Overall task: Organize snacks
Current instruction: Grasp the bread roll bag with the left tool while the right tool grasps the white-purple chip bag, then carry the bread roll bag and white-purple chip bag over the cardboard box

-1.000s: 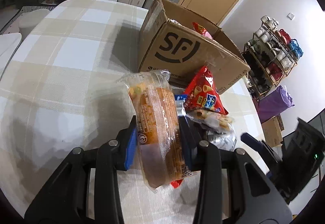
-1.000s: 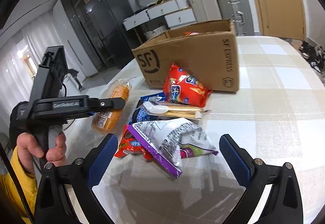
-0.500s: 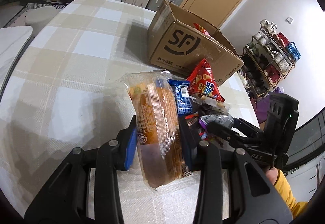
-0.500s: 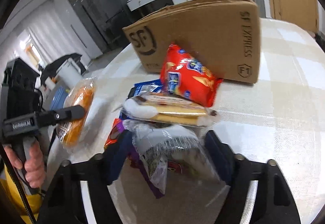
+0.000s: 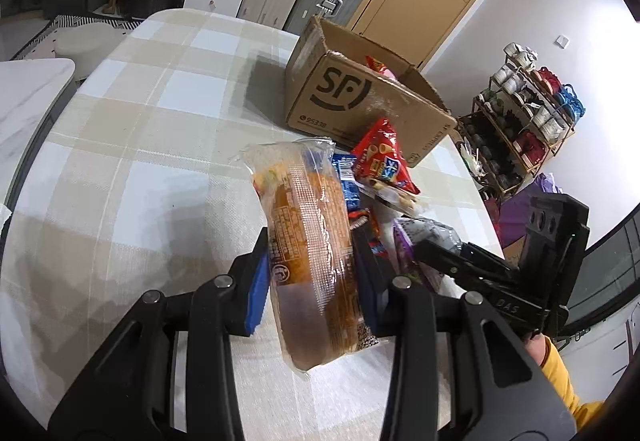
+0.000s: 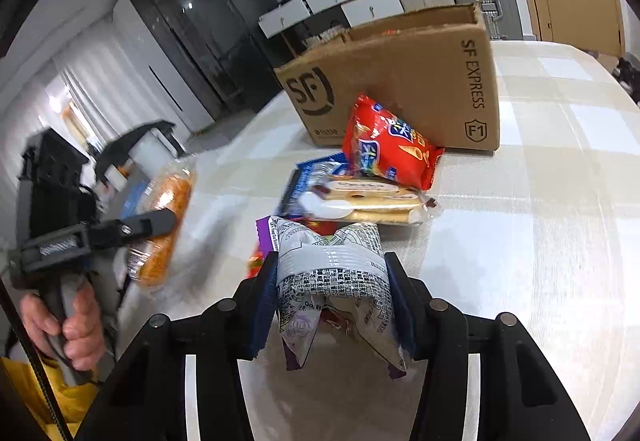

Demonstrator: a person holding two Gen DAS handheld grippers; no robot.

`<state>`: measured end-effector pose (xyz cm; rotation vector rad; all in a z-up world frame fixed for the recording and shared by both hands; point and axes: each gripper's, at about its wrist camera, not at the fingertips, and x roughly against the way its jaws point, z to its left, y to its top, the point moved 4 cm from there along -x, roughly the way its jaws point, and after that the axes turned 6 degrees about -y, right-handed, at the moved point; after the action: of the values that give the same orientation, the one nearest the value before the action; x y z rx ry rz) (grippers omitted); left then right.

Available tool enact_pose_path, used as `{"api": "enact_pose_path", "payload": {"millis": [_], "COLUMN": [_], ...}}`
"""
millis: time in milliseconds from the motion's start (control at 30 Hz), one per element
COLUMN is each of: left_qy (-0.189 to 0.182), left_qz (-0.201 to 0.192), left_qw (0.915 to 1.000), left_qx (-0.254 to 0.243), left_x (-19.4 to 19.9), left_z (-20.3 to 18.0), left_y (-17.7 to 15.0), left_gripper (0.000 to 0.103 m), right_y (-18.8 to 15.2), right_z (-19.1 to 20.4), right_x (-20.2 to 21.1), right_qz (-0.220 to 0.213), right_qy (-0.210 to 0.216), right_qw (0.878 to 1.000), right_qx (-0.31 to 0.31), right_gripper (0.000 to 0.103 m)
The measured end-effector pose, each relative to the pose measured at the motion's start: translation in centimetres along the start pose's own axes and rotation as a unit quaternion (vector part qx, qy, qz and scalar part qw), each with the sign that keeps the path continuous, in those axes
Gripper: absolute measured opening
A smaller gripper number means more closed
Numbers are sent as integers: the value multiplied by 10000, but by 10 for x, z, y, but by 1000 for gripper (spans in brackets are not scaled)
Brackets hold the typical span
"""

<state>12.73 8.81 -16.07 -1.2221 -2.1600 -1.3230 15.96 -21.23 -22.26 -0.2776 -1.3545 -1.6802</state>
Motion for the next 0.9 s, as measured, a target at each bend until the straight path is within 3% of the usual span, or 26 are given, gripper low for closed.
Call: {"api": "enact_pose_path", "payload": {"millis": [500, 900], "left_qy": [-241, -154], "left_qz": [-313, -348], "left_qw": [9979, 9952], "left_qx": [-518, -905], "left_x": [60, 91], "left_z": [-60, -98], "left_y": [-16, -30], "left_gripper": [34, 34], "right_y": [25, 25], "right_z": [44, 53], "right_x": [102, 121], "right_qz": [-1016, -1106], "right_qy": [524, 602], "right_qw": [9934, 9920], "right_qx": [-60, -65], "right_gripper": [51, 51]}}
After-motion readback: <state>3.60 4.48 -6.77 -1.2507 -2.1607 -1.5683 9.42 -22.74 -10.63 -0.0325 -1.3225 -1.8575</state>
